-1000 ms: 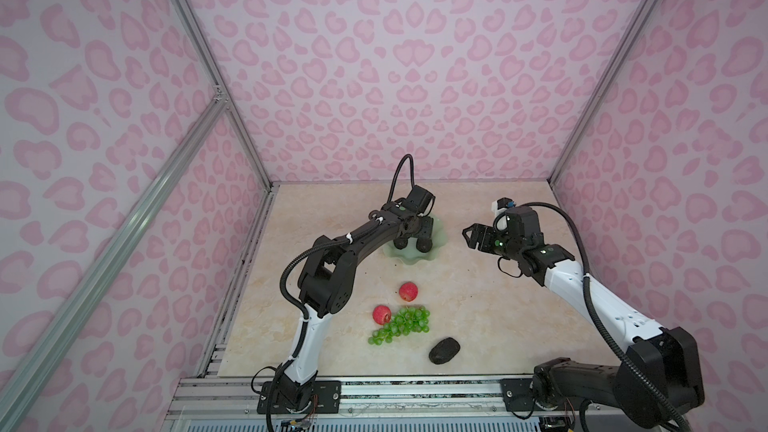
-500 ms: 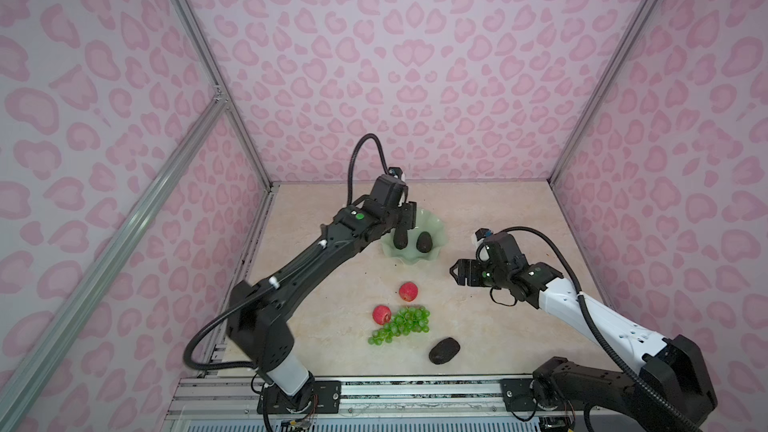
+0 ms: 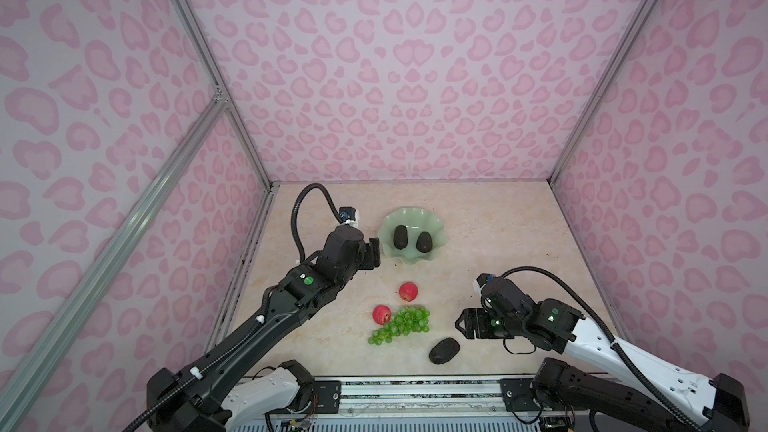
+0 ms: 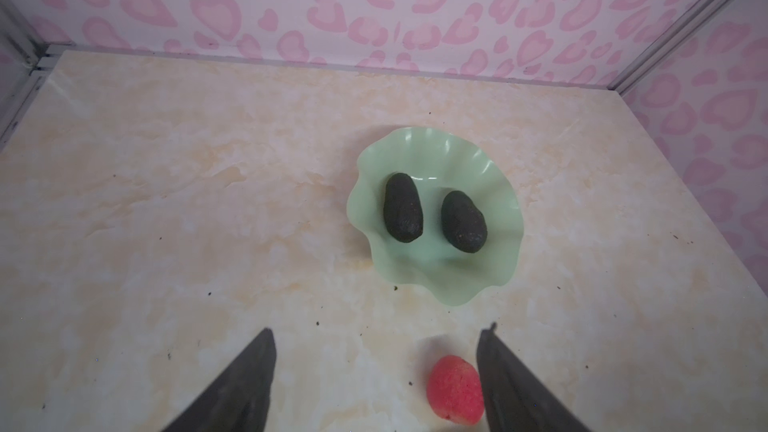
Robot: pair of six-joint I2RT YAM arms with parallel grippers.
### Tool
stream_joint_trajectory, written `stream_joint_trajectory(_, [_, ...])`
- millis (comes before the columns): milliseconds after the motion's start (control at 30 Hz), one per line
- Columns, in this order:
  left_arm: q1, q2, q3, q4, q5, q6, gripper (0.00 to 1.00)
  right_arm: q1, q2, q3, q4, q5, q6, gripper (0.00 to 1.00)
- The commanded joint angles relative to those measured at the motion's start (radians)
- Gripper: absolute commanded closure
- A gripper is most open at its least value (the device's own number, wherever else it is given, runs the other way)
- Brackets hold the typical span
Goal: Place and organize the fake fruits in the fruit bowl
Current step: 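Grasp the avocado nearest the robot with the right gripper while the left withdraws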
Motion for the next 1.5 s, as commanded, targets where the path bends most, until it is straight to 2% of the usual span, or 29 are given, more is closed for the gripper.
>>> stream_joint_trajectory(0, [0.001,-0.106,-0.077,0.019,-0.098,-0.036,0.16,0.066,-0.004,-0.019,-0.012,0.023,0.164,0.17])
stream_joint_trajectory(133, [0.004,-0.244,-0.170,-0.009,-0.155,-0.046,0.09,0.139,0.042,-0.040,0.073,0.012,0.236,0.17])
stream_joint_trajectory(300, [0.008,-0.370,-0.238,-0.048,-0.176,-0.075,0.07,0.197,0.126,-0.051,0.166,-0.008,0.277,0.17])
stream_joint_trajectory(667, [0.010,-0.502,-0.265,-0.158,-0.171,-0.134,0.06,0.203,0.255,-0.083,0.323,-0.036,0.320,0.18])
stream_joint_trajectory(900, [0.010,-0.565,-0.275,-0.197,-0.181,-0.168,0.05,0.191,0.358,-0.055,0.350,-0.074,0.303,0.21])
stream_joint_trajectory(1100, [0.010,-0.605,-0.280,-0.212,-0.176,-0.197,0.05,0.169,0.384,-0.046,0.375,-0.056,0.298,0.31])
stream_joint_trajectory(1367, [0.010,-0.628,-0.281,-0.227,-0.183,-0.206,0.05,0.127,0.402,-0.031,0.379,-0.004,0.261,0.56])
stream_joint_trajectory(1467, [0.010,-0.637,-0.285,-0.235,-0.182,-0.209,0.05,0.126,0.386,-0.014,0.364,0.031,0.240,0.62])
